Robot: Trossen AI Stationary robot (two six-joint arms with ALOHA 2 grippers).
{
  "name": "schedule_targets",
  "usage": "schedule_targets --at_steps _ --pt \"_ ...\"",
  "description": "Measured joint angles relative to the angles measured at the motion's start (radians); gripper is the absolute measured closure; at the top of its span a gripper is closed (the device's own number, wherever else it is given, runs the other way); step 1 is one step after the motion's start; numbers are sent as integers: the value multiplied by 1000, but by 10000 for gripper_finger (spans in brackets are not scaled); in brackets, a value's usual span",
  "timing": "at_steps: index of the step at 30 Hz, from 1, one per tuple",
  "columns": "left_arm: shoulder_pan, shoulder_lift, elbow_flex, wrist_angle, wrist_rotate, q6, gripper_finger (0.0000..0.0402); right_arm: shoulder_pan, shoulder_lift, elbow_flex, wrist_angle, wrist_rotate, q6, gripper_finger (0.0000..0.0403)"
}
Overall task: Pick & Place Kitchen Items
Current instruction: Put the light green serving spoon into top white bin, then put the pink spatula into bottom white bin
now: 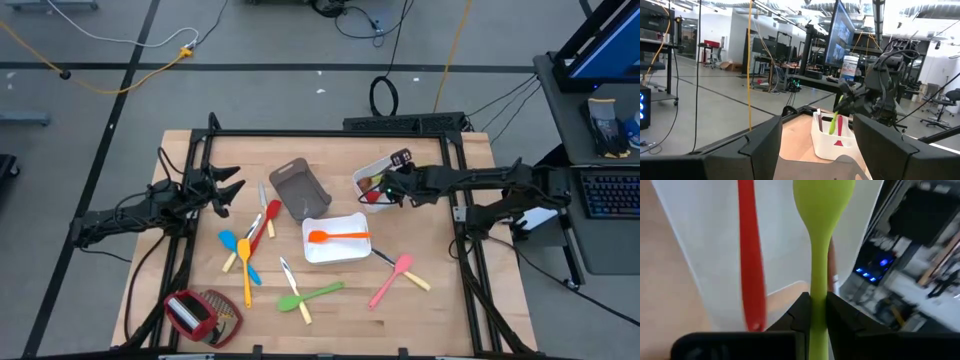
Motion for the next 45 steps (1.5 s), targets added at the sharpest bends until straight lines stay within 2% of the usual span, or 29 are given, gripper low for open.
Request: schedule_targets --at_steps 7,11,23,31,40,45 --pt "0 0 0 0 0 0 151 0 -1 0 162 -9 -218 367" --pt "0 0 0 0 0 0 151 0 -1 0 169 -94 -256 368" --pt "0 0 0 0 0 6 151 0 -1 0 174 -112 -209 342" --pt "0 0 0 0 0 6 151 1 -1 1 176 -193 -146 322" --pt "0 0 0 0 0 5 151 3 -1 1 192 -178 -56 276" --pt "0 0 0 0 0 4 151 13 -15 1 190 -176 18 267"
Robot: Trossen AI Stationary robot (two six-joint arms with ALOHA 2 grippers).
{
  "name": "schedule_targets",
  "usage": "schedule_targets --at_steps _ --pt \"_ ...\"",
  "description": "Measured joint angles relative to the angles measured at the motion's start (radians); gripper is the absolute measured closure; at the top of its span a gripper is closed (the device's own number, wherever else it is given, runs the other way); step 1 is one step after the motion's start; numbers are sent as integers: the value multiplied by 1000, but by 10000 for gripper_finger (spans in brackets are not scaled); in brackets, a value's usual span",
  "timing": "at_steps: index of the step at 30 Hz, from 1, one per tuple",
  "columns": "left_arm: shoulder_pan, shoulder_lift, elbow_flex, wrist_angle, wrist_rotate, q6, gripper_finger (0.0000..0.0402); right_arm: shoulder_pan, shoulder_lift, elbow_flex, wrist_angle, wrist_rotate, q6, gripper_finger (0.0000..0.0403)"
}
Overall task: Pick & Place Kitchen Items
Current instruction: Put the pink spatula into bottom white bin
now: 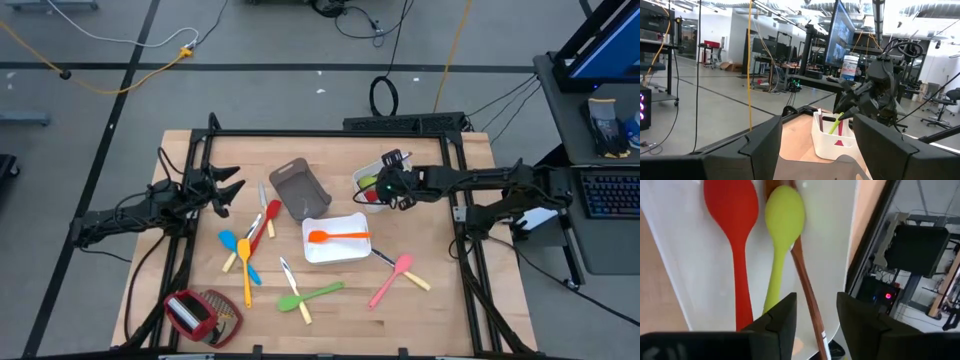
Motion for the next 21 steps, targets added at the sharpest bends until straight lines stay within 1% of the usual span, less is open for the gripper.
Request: schedule_targets --at_steps 6,10,12,17,19,21 --pt "0 0 0 0 0 0 151 47 -52 1 -7 -7 86 274" --pt "0 0 0 0 0 0 151 83 -95 1 -33 -29 240 277" --pt "0 0 0 0 0 0 151 101 -119 1 -43 -92 340 277" --pt "0 0 0 1 2 -5 151 158 -159 1 -39 -327 601 277" --pt "0 0 0 1 2 -5 151 186 -165 1 -35 -387 696 277" --pt "0 0 0 1 2 -5 151 215 -171 1 -28 -421 779 277"
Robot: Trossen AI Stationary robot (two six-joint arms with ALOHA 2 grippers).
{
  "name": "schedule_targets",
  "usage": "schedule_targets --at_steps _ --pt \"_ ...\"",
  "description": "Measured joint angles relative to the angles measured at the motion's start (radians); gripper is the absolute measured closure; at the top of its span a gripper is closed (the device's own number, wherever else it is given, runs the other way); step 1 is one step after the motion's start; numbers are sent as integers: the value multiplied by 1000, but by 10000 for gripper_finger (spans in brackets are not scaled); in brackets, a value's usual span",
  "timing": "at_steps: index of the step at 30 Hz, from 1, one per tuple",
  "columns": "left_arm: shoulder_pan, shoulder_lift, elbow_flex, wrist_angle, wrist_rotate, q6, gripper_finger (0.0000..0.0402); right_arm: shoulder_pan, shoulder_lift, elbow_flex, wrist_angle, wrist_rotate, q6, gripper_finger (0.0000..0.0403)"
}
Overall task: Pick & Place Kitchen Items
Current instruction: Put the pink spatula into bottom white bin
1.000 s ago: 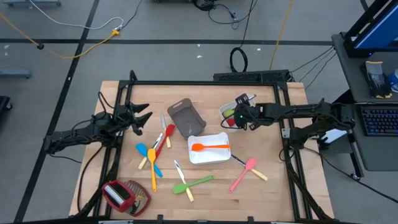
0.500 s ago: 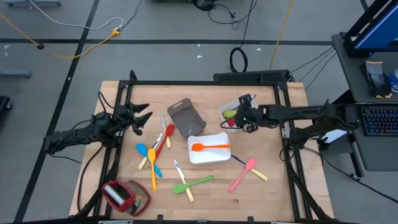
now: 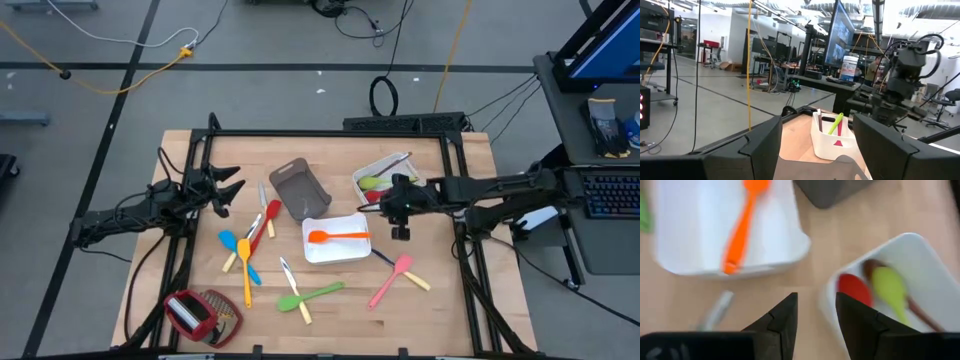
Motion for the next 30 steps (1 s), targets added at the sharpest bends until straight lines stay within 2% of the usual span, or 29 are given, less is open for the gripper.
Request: schedule_targets --at_steps 10,18,25,30 --pt "0 0 0 0 0 1 151 138 -18 0 19 -8 423 284" --pt "0 0 0 0 0 1 151 236 -18 0 38 -11 920 340" --pt "0 0 0 0 0 5 151 312 -18 0 38 -193 1383 397" --pt "0 0 0 0 0 7 151 373 -18 0 41 -297 1671 393"
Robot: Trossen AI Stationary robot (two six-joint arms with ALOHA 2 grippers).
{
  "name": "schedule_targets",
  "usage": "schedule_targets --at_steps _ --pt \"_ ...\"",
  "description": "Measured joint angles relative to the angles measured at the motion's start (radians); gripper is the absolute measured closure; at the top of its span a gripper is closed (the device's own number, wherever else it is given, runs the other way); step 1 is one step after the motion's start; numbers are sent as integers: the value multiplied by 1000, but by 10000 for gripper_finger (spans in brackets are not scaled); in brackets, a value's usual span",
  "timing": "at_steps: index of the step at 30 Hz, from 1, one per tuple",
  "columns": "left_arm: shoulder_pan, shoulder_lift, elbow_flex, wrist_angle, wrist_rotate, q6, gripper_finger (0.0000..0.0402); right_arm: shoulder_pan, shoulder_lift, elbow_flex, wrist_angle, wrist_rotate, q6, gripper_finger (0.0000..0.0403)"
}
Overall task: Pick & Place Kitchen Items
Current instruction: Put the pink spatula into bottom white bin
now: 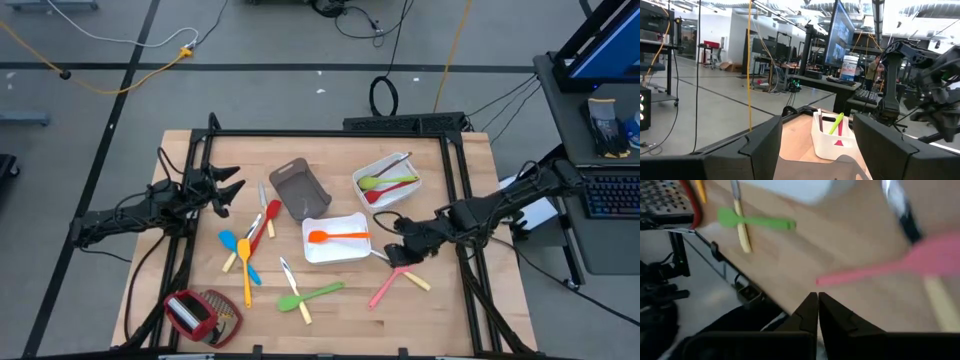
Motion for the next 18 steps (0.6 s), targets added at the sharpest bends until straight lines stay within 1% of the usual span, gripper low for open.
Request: schedule_targets --at_steps 2,4,6,11,18 --pt "0 0 0 0 0 0 151 23 0 0 -1 -26 93 389" --pt "0 0 0 0 0 0 151 45 0 0 -2 -27 181 386" --pt "0 0 0 0 0 0 151 63 0 0 -4 -27 232 382" --pt "0 0 0 0 0 0 151 99 0 0 -4 -25 306 363" --pt "0 0 0 0 0 -1 151 116 0 0 -5 -21 346 319"
